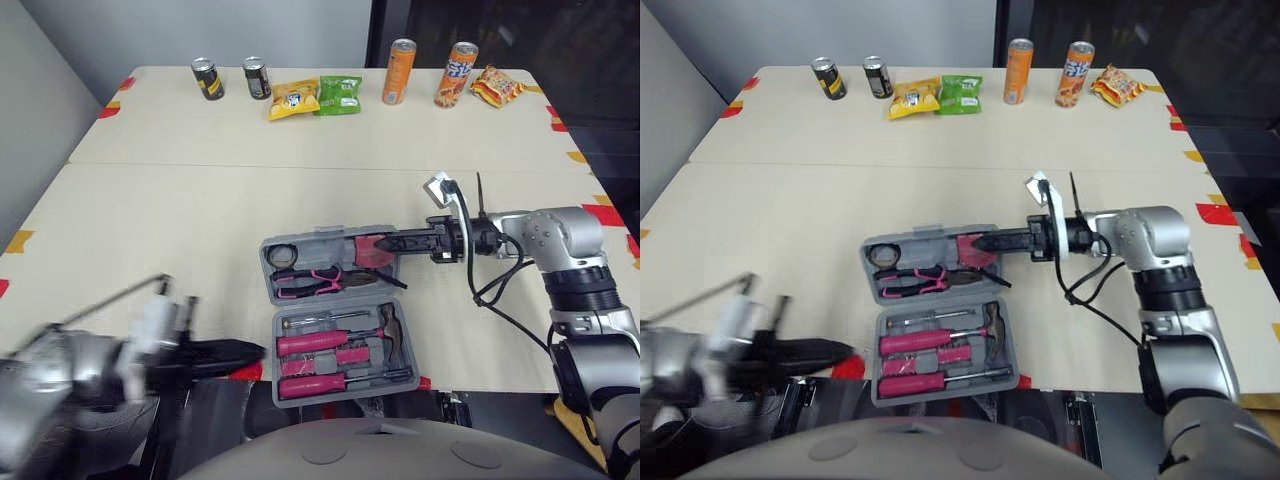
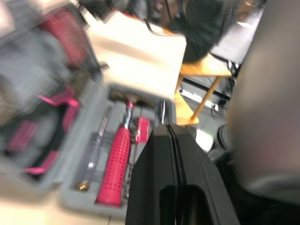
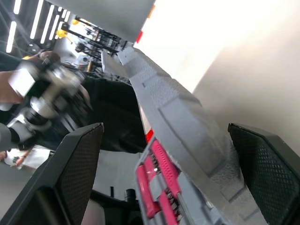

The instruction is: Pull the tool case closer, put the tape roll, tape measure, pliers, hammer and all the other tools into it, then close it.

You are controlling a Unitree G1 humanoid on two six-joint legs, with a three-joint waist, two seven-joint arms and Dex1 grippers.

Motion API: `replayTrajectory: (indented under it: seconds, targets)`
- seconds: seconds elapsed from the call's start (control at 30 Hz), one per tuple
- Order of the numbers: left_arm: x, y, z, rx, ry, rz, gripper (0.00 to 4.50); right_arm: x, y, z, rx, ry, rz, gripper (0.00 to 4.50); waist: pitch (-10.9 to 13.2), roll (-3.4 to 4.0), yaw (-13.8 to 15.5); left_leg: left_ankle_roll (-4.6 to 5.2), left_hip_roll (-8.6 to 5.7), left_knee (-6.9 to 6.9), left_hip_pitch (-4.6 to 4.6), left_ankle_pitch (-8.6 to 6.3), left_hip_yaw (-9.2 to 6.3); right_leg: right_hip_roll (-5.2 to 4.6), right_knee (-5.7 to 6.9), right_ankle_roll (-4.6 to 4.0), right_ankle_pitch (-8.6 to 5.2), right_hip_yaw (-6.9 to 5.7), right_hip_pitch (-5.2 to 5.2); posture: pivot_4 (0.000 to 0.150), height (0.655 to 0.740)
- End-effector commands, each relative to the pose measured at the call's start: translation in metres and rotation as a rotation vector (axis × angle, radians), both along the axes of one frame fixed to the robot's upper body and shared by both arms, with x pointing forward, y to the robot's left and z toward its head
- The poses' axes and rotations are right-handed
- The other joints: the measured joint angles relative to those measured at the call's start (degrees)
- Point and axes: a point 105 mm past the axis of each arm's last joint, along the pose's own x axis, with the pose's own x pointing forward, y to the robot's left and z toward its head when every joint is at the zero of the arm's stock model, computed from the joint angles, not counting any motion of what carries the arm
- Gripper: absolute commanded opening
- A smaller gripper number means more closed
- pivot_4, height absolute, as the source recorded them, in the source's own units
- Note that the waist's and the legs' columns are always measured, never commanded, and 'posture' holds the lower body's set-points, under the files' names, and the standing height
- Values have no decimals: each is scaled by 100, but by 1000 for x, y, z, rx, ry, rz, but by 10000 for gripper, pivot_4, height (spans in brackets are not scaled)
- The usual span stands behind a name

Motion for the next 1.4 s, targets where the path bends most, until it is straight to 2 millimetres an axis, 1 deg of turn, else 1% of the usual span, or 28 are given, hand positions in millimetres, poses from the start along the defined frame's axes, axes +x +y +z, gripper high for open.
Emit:
replayTrajectory:
  seconds: [0.03, 0.13, 0.23, 0.27, 0.33, 0.37, 0.43, 0.47, 0.53, 0.57, 0.63, 0.7, 0.77, 0.8, 0.87, 0.93, 0.97, 1.07, 1.13, 1.23, 1.33, 1.4]
  targets:
    - [28, 39, 0, -16, 96, 147, 256, -20, -2, 21, 48, -58, 60, 45000, 8, 8, 47, 0, 0, -6, 4, 0, 0, 1, 2, 1, 0, 0, -1, 1500, 7400]
    - [42, 62, -9, -5, 108, 248, 256, -36, -5, 26, 48, -76, 85, 45000, 9, 6, 40, 15, 7, -17, 7, 14, 1, 14, -6, 1, -2, 9, -4, 1500, 7400]
    - [48, 78, -23, 9, 92, 332, 256, -62, -5, 21, 13, -142, 126, 45000, 5, -2, 22, 25, 9, -20, -3, 25, 5, 19, -39, 9, 3, 17, -3, 1500, 7400]
    - [50, 81, -27, 8, 83, 351, 256, -67, -4, 19, 3, -158, 129, 45000, 2, -6, 28, 25, 9, -26, -6, 25, 8, 19, -55, 17, 7, 18, -1, 1500, 7400]
    - [51, 73, -32, 5, 47, 358, 256, -81, -4, 1, -80, -258, 139, 45000, -9, -24, 60, 22, 8, -29, -11, 22, 9, 17, -69, 77, 43, 19, -1, 1500, 7400]
    - [50, 68, -33, -4, 35, 355, 256, -88, -5, -6, -119, -315, 154, 45000, -12, -29, 70, 19, 9, -30, -13, 19, 9, 17, -74, 77, 43, 17, -1, 1500, 7400]
    - [49, 62, -34, -14, 19, 352, 256, -97, -4, -11, -125, -421, 166, 45000, -21, -48, 92, 16, 9, -30, -15, 11, 8, 15, -86, 78, 43, 16, 6, 1500, 7400]
    - [49, 58, -35, -12, 7, 355, 256, -97, -5, -12, -120, -449, 152, 45000, -24, -56, 81, 14, 9, -30, -14, 10, 8, 15, -86, 77, 42, 16, 7, 1500, 7400]
    - [53, 43, -37, -3, -45, 369, 256, -97, -6, -5, -77, -635, 89, 45000, -26, -62, 68, 7, 9, -27, -11, 1, 6, 15, -82, 43, 25, 17, 9, 1500, 7400]
    - [54, 37, -37, -2, -64, 376, 256, -99, -6, -1, -39, -689, 59, 45000, -26, -64, 62, 7, 9, -25, -3, -3, 6, 12, -80, 42, 26, 16, 18, 1500, 7400]
    - [56, 30, -37, -5, -77, 386, 256, -100, -8, 1, -39, -731, 23, 45000, -25, -62, 53, 8, 8, -23, 5, -7, 5, 9, -78, 40, 28, 15, 30, 1500, 7400]
    - [63, 25, -37, -6, -117, 417, 256, -97, -9, 5, -19, -752, -23, 45000, -26, -66, 26, 11, 7, -21, 7, -5, 3, 9, -76, 39, 37, 15, 32, 1500, 7400]
    - [67, 18, -33, -53, -114, 411, 256, -86, -12, 9, -6, -809, -93, 45000, -28, -69, 4, 16, 6, -19, 9, -2, -1, 9, -72, 35, 44, 11, 36, 1500, 7400]
    - [68, 14, -33, -71, -95, 387, 256, -80, -14, 8, -12, -840, -110, 45000, -28, -68, -7, 18, 6, -19, 9, -1, -4, 9, -69, 33, 46, 8, 36, 1500, 7400]
    - [68, 6, -34, -90, -78, 334, 5346, -69, -17, 4, -33, -903, -123, 45000, -29, -68, -30, 21, 6, -12, 10, 1, -6, 9, -60, 33, 46, 8, 36, 1500, 7400]
    - [68, 2, -35, -90, -61, 297, 12036, -66, -18, 1, -40, -944, -100, 45000, -29, -66, -47, 51, 6, -5, 7, 20, -7, 9, -58, 32, 47, 7, 35, 1500, 7400]
    - [68, 5, -37, -81, -52, 288, 15340, -67, -22, -4, -61, -964, -65, 45000, -30, -66, -56, 54, 6, -4, 5, 22, -9, 9, -59, 32, 47, 6, 35, 1500, 7400]
    - [65, 19, -44, -35, -27, 295, 26314, -71, -42, -13, -118, -980, -57, 45000, -31, -66, -70, 56, 5, -1, -3, 23, -11, 9, -61, 29, 36, 3, 34, 1500, 7400]
    - [59, 35, -52, 17, -12, 330, 33514, -79, -63, -22, -178, -972, -64, 45000, -31, -66, -84, 55, 4, 0, -7, 22, -12, 8, -64, 32, 33, 3, 34, 1500, 7400]
    - [50, 55, -63, 96, -5, 385, 44242, -91, -93, -29, -248, -950, -112, 45000, -32, -66, -108, 49, 3, -2, -14, 17, -13, 6, -85, 39, 30, 1, 35, 1500, 7400]
    - [42, 74, -73, 164, 24, 454, 44727, -104, -123, -32, -314, -921, -182, 45000, -31, -67, -118, 53, 3, -2, -10, 14, -17, 6, -92, 43, 32, -5, 42, 1500, 7400]
    - [38, 82, -79, 207, 34, 485, 44727, -112, -137, -33, -347, -906, -214, 45000, -31, -66, -109, 59, 4, -3, -2, 13, -19, 6, -90, 43, 32, -8, 50, 1500, 7400]
